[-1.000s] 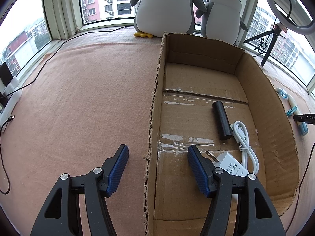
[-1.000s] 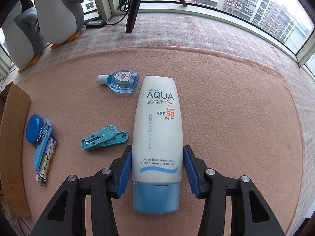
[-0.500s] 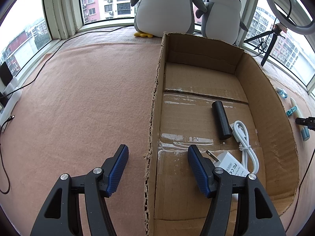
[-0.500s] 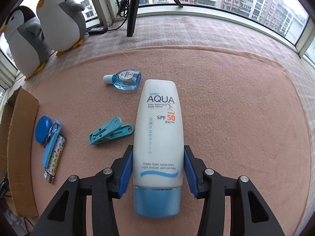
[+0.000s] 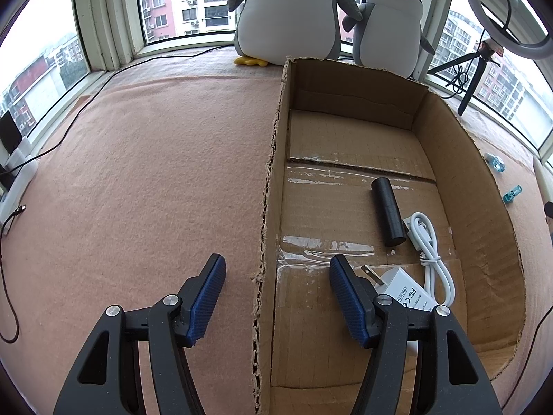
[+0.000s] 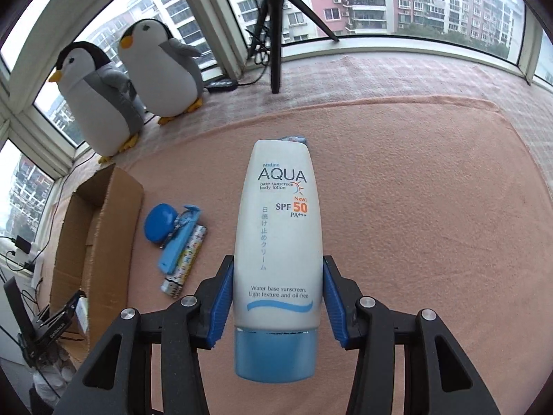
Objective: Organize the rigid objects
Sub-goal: 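Carry the sunscreen tube into the box and open right gripper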
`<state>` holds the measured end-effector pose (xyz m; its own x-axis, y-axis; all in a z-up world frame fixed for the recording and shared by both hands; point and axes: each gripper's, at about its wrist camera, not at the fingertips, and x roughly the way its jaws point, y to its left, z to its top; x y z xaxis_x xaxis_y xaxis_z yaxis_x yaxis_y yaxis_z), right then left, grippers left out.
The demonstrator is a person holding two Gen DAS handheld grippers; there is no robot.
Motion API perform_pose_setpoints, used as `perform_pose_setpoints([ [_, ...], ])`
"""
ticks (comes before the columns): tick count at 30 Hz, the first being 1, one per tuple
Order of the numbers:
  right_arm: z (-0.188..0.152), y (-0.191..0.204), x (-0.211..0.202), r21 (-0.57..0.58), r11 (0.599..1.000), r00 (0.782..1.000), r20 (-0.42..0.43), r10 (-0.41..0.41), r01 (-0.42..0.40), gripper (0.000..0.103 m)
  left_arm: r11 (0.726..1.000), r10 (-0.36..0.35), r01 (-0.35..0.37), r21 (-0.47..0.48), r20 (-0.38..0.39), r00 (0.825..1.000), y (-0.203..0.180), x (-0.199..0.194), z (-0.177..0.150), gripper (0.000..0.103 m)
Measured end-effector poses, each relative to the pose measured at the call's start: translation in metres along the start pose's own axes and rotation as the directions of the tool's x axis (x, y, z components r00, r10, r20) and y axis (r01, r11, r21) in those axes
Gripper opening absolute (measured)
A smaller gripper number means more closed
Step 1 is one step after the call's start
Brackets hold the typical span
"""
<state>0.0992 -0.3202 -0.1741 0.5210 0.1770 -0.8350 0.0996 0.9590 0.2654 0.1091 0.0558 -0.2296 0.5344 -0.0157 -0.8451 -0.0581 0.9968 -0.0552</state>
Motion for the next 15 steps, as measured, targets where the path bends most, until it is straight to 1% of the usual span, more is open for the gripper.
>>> perform_pose_setpoints([
  [5,0.005,0.050,-0.013,-0.091,0.994,0.997,0.020,0.069,-0.067,0.044,1.000,-0.001,0.001,-0.001,0.001,1.000,-0.001,0.000,0.000,0.067],
  [11,0.006,0.119,-0.010,-0.202,0.966,0.986,-0.004,0.164,-0.161,0.044,1.000,-0.001,0.001,-0.001,0.001,1.000,-0.001,0.000,0.000,0.067],
  [15,0.001,0.159,0.001,-0.264,0.944,0.980,-0.037,0.197,-0.200,0.044,1.000,-0.003,0.003,-0.004,0.002,1.000,-0.001,0.000,0.001,0.066],
])
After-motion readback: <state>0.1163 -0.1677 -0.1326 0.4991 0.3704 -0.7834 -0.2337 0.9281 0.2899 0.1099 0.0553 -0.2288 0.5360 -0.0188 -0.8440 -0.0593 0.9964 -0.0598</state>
